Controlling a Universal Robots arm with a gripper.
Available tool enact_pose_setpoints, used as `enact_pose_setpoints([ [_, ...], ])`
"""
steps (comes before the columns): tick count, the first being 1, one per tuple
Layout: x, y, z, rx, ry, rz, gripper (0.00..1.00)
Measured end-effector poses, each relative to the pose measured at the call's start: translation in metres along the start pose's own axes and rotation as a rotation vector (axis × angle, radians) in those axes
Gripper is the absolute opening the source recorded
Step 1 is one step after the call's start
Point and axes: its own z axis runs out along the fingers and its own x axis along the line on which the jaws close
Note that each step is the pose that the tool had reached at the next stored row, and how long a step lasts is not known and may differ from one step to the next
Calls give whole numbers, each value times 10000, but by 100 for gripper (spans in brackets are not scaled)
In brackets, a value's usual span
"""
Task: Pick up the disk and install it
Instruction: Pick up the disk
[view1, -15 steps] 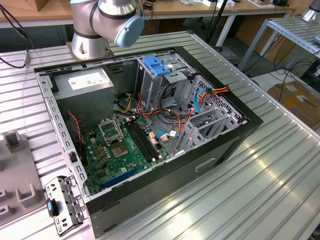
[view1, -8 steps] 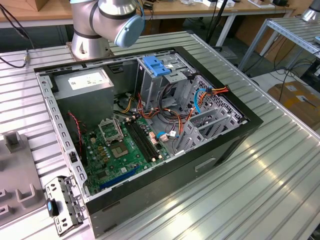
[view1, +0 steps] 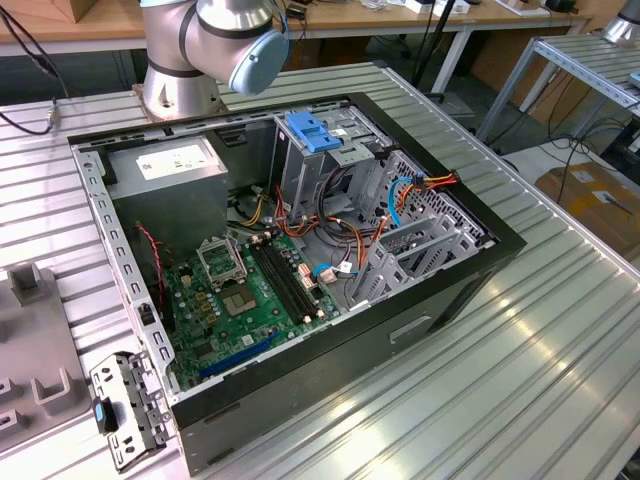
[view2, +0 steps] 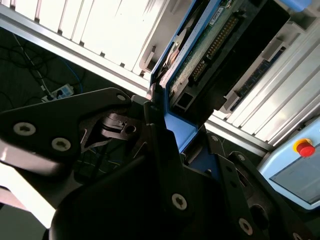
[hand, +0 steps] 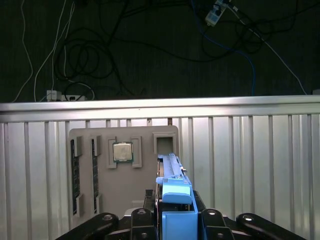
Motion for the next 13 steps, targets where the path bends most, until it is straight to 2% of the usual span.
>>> enact_pose_setpoints([
  [13,0,-20,-47,-8,0,2,37],
])
